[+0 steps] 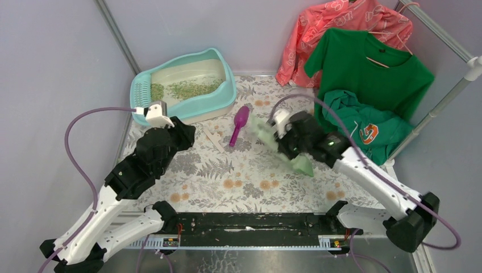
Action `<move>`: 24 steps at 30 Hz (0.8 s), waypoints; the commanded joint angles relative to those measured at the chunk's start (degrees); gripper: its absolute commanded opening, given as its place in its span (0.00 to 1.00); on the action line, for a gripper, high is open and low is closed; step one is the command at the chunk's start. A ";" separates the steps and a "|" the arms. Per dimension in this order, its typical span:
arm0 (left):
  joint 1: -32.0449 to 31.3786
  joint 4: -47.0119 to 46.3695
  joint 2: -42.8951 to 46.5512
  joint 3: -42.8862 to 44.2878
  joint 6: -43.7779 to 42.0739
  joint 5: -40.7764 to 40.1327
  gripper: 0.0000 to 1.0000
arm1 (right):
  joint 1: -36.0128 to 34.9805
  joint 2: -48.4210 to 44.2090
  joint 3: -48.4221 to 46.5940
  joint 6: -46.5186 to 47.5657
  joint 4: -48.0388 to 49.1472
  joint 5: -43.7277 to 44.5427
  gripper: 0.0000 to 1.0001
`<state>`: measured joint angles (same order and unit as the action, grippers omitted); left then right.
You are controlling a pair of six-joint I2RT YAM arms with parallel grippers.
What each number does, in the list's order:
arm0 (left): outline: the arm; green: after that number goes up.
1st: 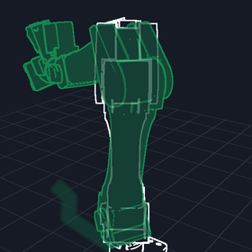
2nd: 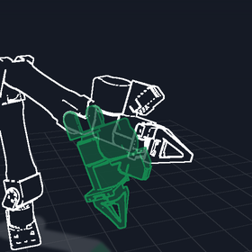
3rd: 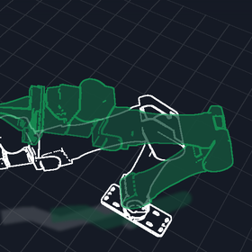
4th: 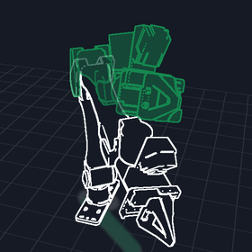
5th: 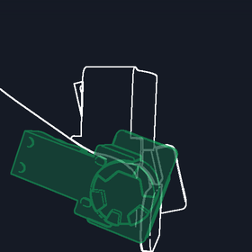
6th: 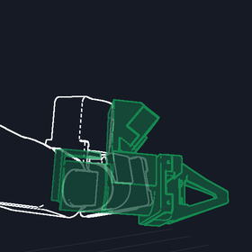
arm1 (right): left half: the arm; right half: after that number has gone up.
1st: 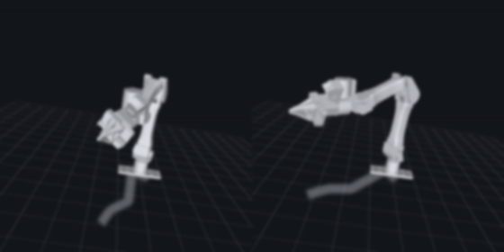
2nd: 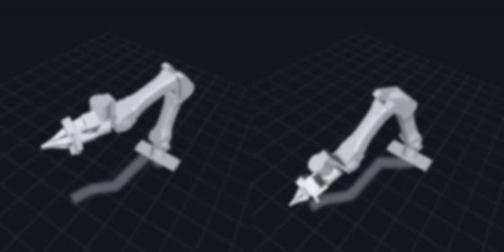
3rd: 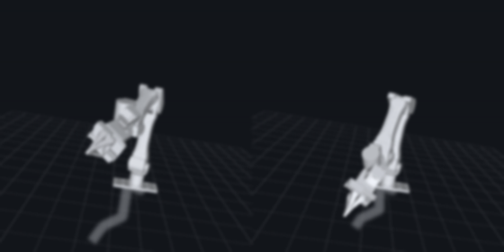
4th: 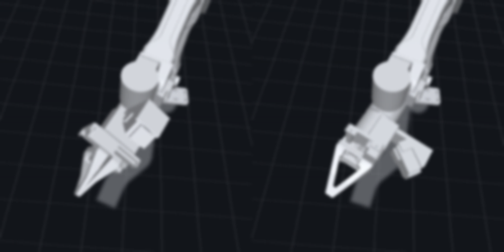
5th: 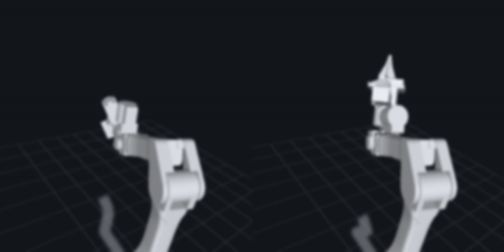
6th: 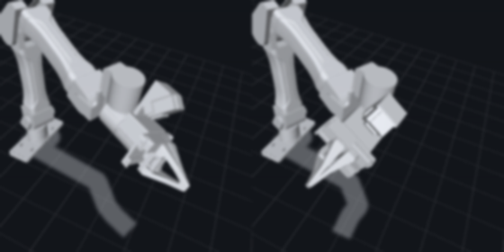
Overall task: Fill the litter box with clean litter
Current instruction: Place the cat litter bag at the center of the board.
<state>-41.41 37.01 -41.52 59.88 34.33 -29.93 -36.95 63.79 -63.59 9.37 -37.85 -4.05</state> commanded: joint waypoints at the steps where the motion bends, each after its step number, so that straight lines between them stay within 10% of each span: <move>1: 0.25 -2.04 0.21 -1.06 1.42 2.84 0.36 | -12.59 4.04 7.84 -6.02 13.26 -3.00 0.02; 9: 0.23 -0.98 2.70 -2.09 1.91 3.56 0.35 | -25.10 2.82 13.43 -18.84 18.27 -4.62 0.98; 20: 0.22 0.08 4.13 -1.62 2.41 5.10 0.35 | -24.10 0.79 -0.57 -34.01 1.35 41.53 1.00; 24: 0.19 0.43 3.75 -0.73 2.15 6.00 0.34 | -8.69 6.55 -0.34 -35.53 3.81 28.30 0.92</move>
<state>-41.41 37.34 -37.69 58.02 36.34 -25.41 -57.25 65.01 -64.05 -21.19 -31.62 23.29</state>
